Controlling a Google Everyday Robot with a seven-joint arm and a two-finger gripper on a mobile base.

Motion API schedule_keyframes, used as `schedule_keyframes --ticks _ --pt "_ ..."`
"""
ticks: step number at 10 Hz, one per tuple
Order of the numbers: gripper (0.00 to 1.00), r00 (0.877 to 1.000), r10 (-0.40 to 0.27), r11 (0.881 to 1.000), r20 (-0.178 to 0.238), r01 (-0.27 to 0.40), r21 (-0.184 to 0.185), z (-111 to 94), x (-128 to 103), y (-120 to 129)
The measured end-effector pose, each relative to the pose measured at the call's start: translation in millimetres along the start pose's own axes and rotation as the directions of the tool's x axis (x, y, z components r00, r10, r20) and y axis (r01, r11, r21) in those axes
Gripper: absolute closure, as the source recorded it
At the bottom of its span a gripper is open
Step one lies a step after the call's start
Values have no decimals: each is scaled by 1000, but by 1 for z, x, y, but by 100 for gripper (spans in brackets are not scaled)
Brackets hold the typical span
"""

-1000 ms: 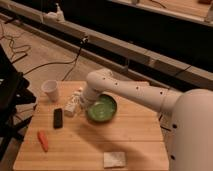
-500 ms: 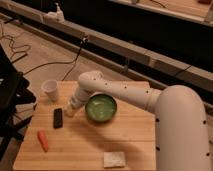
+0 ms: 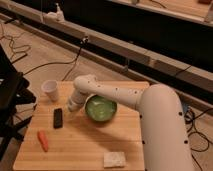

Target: Push the eraser across the table

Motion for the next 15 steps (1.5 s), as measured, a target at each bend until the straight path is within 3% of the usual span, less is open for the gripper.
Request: schedule_keyframes --ticks 5,10,15 --pt "100 1000 -5 1000 -10 5 3 18 -21 1" --pt "100 998 -50 999 -39 50 -10 46 -36 17" --pt "100 993 -104 993 -49 101 -61 66 -47 48"
